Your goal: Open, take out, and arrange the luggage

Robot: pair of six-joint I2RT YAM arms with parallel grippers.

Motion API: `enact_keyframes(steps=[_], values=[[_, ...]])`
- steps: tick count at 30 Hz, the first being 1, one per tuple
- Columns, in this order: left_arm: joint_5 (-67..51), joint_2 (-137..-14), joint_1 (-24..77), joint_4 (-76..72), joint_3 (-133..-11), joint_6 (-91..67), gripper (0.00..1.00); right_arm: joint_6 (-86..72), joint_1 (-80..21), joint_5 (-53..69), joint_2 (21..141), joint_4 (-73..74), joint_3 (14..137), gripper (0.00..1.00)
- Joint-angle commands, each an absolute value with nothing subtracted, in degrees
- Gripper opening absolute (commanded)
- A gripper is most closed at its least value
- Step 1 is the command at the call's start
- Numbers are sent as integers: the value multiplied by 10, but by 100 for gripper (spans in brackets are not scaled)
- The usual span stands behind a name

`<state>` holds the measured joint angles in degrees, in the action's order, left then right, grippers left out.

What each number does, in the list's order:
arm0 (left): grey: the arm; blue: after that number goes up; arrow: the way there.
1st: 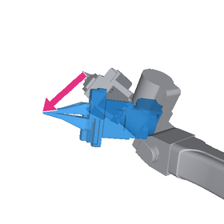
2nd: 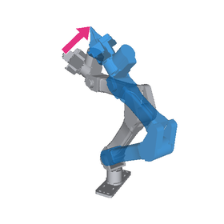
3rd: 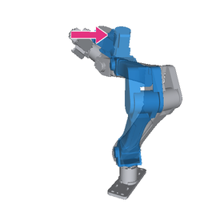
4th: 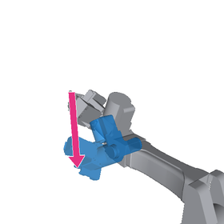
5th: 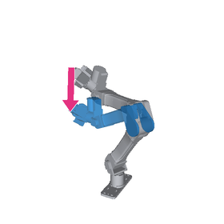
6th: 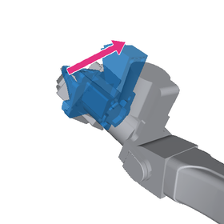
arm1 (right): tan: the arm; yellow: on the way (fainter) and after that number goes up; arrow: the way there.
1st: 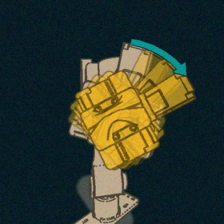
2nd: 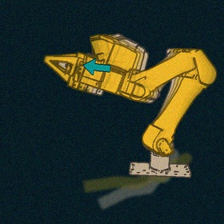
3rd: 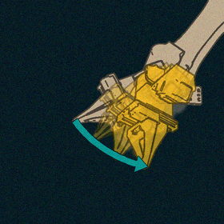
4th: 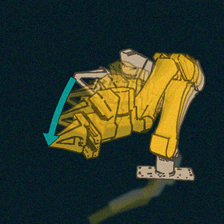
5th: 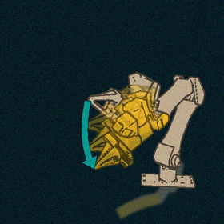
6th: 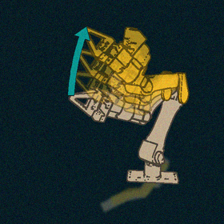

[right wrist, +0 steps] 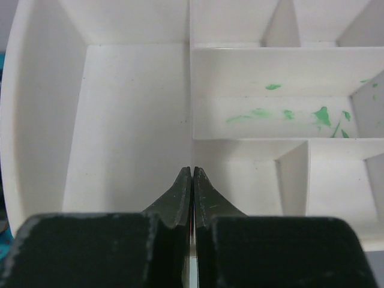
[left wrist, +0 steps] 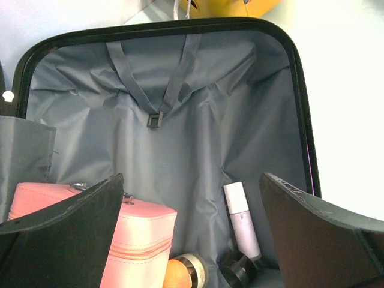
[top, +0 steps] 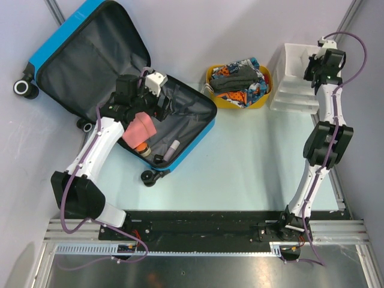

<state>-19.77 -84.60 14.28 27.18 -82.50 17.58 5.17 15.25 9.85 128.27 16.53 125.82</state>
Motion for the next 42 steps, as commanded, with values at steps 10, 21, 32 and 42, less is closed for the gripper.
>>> enact_keyframes(steps=[10, 21, 32, 42], values=[[-240, -802, 142, 265, -781, 217, 100, 66, 160, 108, 950, 155, 966, 0], [-227, -789, 159, 311, -707, 219, 90, 59, 155, 136, 771, 230, 784, 0], [-152, -864, 195, 322, -677, 174, 82, 43, 106, 138, 761, 197, 765, 64], [-115, -999, 208, 323, -737, 106, 64, 45, 104, 154, 691, 186, 764, 92]])
